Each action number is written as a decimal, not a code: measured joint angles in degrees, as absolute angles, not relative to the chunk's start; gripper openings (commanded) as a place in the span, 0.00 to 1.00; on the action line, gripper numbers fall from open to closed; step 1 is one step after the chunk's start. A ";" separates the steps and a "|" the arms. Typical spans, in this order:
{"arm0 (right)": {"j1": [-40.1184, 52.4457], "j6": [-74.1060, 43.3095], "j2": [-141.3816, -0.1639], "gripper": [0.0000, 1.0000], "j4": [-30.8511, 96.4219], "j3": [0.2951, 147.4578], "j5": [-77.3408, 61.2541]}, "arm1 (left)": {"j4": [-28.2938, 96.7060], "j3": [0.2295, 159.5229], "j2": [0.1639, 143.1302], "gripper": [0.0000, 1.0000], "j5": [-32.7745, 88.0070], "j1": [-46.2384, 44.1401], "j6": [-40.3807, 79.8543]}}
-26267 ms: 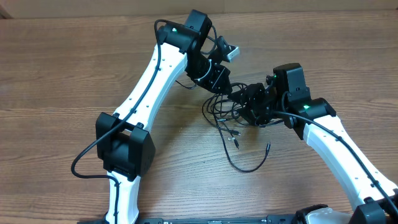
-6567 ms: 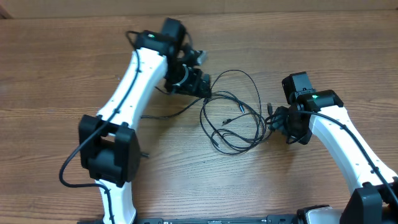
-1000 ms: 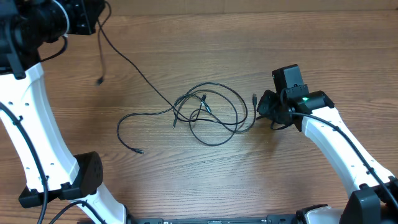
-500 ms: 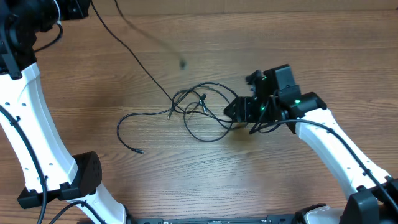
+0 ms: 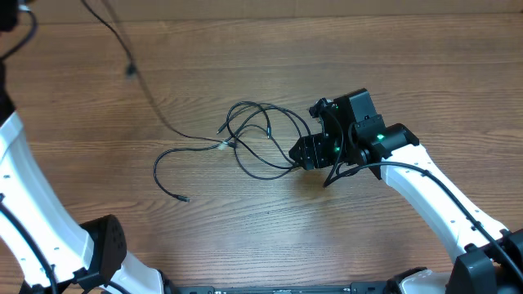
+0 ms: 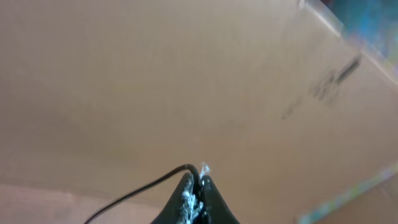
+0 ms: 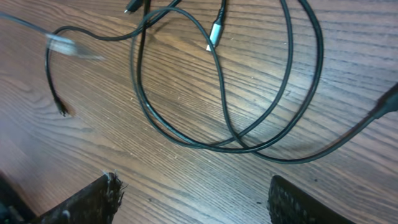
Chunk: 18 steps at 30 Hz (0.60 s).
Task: Untangle cables
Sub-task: 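Pull one cable with the left gripper far leftward out of the pile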
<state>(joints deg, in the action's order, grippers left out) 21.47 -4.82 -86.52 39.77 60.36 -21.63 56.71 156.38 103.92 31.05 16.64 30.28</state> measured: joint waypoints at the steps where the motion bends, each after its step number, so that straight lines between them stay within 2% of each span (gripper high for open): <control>1: 21.47 -4.73 -86.52 0.74 39.75 60.36 -21.32 | 54.89 156.38 103.59 0.04 31.07 17.74 31.94; 5: 21.47 -4.56 -86.52 0.74 39.75 60.36 -20.45 | 52.69 156.53 102.72 0.04 30.57 20.93 35.79; 9: 21.47 -4.47 -86.52 0.74 39.77 60.36 -20.10 | 58.37 156.73 102.61 0.04 25.54 22.28 35.77; 18: 21.47 -4.45 -86.52 0.73 39.79 60.36 -20.08 | 72.07 156.75 107.15 0.04 1.54 22.24 28.67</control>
<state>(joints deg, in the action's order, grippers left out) 21.47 -4.45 -86.52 39.79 60.36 -20.08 72.07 156.75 107.15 1.54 22.24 28.67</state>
